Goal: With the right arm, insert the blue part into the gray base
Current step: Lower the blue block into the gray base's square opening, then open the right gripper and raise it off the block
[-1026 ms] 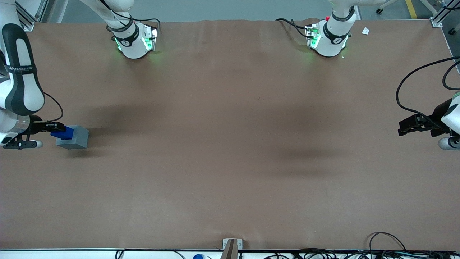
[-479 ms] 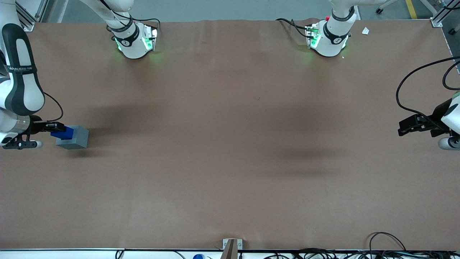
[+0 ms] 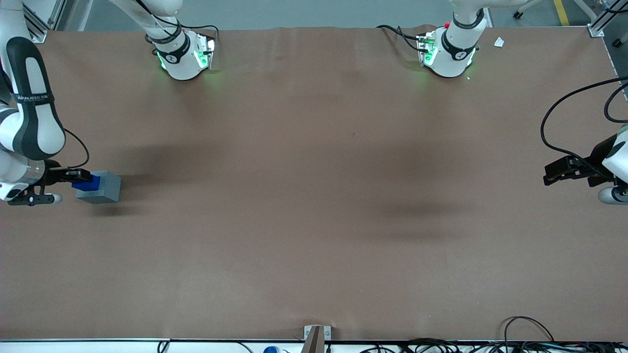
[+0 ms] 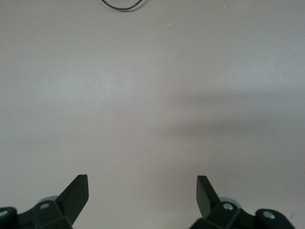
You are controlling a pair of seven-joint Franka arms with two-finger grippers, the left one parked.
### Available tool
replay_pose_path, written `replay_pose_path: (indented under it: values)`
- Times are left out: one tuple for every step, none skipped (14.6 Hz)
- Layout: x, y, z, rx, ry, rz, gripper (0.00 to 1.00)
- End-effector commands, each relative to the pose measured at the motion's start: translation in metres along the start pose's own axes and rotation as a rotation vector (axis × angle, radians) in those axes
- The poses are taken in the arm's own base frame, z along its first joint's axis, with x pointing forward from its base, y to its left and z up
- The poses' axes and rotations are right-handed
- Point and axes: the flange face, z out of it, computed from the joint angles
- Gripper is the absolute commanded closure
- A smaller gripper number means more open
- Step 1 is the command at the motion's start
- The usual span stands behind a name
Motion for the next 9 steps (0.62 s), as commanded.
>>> replay_pose_path:
  values:
    - [0.001, 0.000, 0.004, -0.005, 0.002, -0.010, 0.79]
    - [0.002, 0.000, 0.005, -0.005, 0.001, -0.010, 0.73]
    - [0.001, 0.000, 0.005, -0.004, -0.001, -0.010, 0.51]
    - [0.001, 0.000, 0.005, -0.003, -0.004, -0.010, 0.17]
    - [0.000, 0.000, 0.004, -0.001, -0.009, -0.009, 0.00]
    - [-0.001, 0.000, 0.004, 0.002, -0.013, -0.009, 0.00]
    - [-0.002, -0.001, 0.000, 0.004, -0.021, -0.007, 0.00]
    - [-0.003, -0.003, -0.004, 0.008, -0.026, -0.006, 0.00]
    - [-0.004, -0.007, -0.015, 0.007, -0.021, -0.004, 0.00]
